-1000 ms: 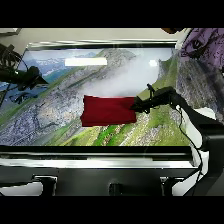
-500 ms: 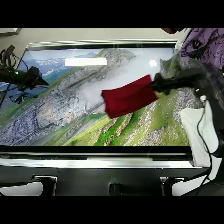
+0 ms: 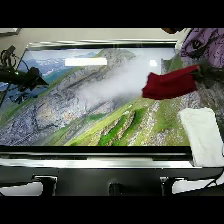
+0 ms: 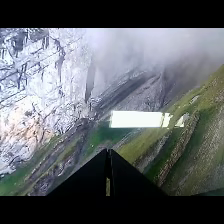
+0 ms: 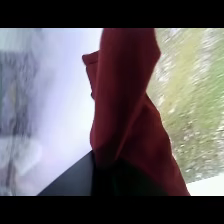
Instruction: Fold the clothes and pants, and hang the long-sleeved shirts on hangers.
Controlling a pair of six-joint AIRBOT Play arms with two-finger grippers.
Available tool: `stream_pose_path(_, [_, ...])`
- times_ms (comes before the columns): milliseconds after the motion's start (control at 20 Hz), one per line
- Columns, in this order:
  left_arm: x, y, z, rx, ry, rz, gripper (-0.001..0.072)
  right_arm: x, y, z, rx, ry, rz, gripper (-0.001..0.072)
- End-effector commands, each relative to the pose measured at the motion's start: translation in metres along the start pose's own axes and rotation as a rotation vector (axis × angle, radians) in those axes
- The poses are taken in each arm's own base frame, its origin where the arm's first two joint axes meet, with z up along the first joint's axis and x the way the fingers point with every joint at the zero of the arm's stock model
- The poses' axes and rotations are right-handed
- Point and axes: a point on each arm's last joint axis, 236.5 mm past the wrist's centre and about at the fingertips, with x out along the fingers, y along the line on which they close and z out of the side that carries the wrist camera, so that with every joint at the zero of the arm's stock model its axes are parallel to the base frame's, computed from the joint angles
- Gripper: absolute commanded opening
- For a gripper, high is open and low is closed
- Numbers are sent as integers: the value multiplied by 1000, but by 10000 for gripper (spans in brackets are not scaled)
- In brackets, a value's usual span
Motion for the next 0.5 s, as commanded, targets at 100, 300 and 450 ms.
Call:
stream_pose_path(100, [0,0,-2,1,10,0,16,-67,-49,41,69,-159,-155,27])
stream_pose_path(300, [0,0,-6,1,26,1,16,-99,-68,37,80,-188,-296,27])
stream_pose_path(450, [0,0,-6,1,27,1,16,-123,-73,33,85,-210,-373,27])
